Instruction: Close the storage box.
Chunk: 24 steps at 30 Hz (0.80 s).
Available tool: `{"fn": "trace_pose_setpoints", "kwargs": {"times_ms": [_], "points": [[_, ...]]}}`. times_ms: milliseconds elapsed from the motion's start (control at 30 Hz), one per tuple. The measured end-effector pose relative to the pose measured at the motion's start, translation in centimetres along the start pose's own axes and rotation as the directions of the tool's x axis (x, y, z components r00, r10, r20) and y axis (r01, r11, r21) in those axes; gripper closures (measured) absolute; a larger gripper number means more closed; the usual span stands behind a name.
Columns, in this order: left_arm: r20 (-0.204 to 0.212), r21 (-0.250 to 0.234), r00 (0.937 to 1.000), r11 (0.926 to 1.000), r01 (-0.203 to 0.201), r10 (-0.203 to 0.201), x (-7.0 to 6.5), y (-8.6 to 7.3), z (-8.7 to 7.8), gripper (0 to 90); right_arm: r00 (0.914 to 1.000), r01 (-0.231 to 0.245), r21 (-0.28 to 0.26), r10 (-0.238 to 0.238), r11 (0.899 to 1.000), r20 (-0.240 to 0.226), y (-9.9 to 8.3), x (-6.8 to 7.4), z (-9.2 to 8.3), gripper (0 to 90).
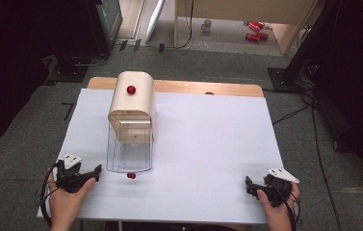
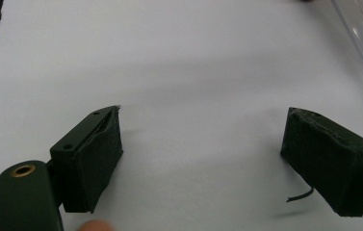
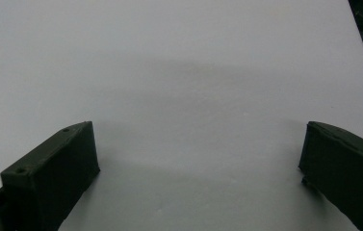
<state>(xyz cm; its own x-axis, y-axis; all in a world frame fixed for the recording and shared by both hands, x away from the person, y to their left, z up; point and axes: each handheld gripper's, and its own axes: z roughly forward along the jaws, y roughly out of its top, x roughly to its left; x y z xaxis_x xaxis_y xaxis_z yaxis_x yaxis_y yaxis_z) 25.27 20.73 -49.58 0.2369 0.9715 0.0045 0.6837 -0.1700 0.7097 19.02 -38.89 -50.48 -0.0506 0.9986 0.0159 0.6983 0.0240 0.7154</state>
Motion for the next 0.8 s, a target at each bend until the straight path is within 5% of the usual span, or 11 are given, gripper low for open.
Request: {"fn": "trace_pose_setpoints", "kwargs": {"times_ms": [167, 333, 433, 800], "points": [[-0.017, 0.004, 0.9997, 0.9999, -0.015, 0.015, -0.2, -0.1, -0.2, 15.1, 1.0000, 0.000, 0.002, 0.000, 1.000, 0.000, 0.0, 0.0, 0.0, 0.0], [-0.005, -0.034, 0.9997, 0.9992, 0.022, -0.022, -0.5, -0.1, -1.2, 15.0, 1.0000, 0.000, 0.001, 0.000, 1.000, 0.000, 0.0, 0.0, 0.0, 0.0], [-0.030, -0.052, 0.9995, 0.9986, -0.007, 0.006, -1.3, -0.2, -1.8, 15.0, 1.0000, 0.000, 0.000, 0.000, 1.000, 0.000, 0.0, 0.0, 0.0, 0.0], [0.027, -0.068, 0.9991, 0.9972, -0.031, 0.033, -4.6, -0.8, -3.5, 15.6, 1.0000, 0.000, 0.000, 0.000, 1.000, 0.000, 0.0, 0.0, 0.0, 0.0]]}}
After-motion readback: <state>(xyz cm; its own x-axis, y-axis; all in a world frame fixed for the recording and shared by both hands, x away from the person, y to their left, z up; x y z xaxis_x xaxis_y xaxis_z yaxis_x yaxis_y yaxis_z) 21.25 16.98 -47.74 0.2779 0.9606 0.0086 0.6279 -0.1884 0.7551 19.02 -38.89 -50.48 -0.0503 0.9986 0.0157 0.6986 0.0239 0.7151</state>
